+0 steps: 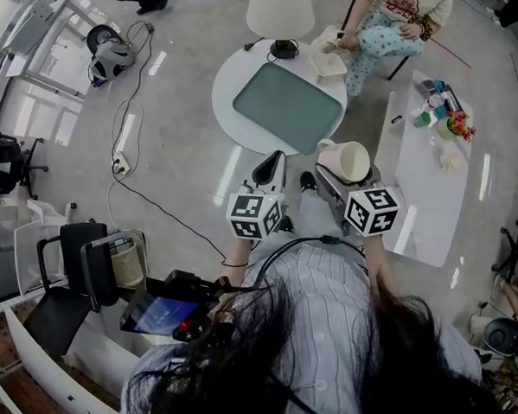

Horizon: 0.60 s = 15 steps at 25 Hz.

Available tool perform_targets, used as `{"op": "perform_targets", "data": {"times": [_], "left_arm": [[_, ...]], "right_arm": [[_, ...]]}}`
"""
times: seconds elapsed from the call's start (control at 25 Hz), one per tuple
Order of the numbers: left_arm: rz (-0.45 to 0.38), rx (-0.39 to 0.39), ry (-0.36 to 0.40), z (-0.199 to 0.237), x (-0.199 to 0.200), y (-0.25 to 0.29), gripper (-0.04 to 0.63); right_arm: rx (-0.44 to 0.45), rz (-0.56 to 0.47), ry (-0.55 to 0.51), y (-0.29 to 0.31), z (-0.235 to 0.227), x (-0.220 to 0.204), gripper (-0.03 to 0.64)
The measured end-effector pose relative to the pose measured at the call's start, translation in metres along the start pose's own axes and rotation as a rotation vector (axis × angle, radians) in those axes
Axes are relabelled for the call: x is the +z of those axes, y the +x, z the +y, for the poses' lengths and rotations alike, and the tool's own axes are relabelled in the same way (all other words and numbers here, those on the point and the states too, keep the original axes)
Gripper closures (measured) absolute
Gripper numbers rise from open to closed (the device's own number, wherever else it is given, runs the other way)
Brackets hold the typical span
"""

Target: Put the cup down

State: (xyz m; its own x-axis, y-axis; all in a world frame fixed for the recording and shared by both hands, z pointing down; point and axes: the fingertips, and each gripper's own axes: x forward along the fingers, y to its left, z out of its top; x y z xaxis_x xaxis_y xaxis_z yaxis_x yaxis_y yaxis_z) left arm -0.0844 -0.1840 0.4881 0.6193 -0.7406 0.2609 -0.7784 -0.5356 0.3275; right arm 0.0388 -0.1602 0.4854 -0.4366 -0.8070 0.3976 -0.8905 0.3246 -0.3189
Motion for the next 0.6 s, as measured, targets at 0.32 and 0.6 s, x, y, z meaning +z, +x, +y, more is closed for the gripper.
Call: {"op": "perform_targets", "data": {"times": [0.32,0.6], "left_arm": [[0.009,-0.008,-0.006,-0.001,0.003,0.027,0.575],[0.007,-0.04,-0.019,-0.002,0.015,0.071,0.575]], "right_arm": [[0.024,0.03,-0.035,0.028,-0.021,0.008,0.189],[0.032,0.072,-0.074,0.06,-0.051,0.012,0.189]]}}
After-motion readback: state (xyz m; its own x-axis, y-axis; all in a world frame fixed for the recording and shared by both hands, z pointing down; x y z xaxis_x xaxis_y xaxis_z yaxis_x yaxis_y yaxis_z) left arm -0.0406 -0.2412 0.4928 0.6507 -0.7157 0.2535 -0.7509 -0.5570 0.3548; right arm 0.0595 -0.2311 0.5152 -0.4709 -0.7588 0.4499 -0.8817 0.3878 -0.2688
